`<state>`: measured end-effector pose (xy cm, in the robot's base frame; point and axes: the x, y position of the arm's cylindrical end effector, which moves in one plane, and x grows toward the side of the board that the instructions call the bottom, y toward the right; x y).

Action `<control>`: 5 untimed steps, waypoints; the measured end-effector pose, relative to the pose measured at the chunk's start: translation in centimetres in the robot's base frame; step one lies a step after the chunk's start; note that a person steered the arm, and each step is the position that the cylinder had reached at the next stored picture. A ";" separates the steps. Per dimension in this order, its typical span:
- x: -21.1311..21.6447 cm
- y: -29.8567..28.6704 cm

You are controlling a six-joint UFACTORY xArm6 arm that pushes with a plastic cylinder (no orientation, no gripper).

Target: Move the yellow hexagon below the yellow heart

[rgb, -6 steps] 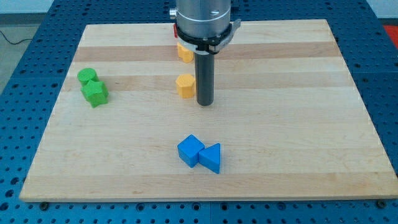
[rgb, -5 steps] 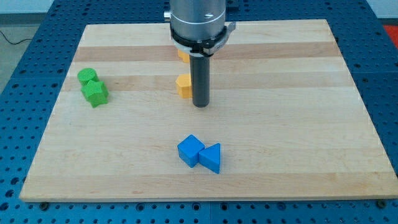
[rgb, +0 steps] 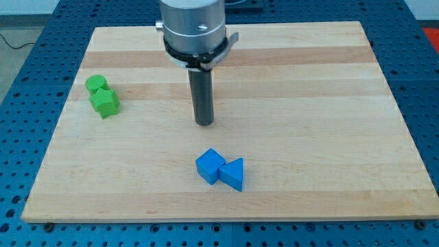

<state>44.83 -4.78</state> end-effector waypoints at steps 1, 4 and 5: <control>-3.6 -0.4; -7.0 -0.5; -6.9 -1.5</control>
